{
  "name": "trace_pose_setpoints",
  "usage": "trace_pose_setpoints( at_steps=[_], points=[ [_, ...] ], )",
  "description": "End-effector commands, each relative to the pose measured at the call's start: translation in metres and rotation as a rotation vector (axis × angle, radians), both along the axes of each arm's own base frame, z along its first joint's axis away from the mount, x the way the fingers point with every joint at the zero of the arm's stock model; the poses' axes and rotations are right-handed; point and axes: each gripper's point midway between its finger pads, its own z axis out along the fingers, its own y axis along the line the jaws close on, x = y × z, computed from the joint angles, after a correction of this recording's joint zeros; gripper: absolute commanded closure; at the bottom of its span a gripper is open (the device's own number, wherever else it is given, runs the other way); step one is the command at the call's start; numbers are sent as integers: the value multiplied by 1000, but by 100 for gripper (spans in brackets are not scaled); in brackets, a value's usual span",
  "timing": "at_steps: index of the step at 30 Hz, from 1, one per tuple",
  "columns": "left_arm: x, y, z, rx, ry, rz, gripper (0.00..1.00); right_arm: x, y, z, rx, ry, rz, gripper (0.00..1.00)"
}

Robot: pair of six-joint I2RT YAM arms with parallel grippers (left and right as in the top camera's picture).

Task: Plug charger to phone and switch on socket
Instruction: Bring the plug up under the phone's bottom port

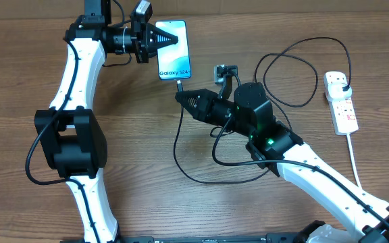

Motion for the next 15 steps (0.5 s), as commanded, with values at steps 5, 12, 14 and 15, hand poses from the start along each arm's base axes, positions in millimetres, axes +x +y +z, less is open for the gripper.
trace_pose_setpoints(
  at_steps=[5,12,14,15],
  points=[
    [-4,-5,12,-24,-3,-24,96,5,-4,-2,-8,6,-33,96],
    [-4,-4,12,-24,-6,-23,96,18,-11,-1,52,96,-181,96],
    [-3,-5,12,-23,-7,-23,95,17,-8,2,60,82,-178,96],
    [-3,-5,12,-23,-9,-23,95,15,-4,5,66,72,-171,96]
  ],
)
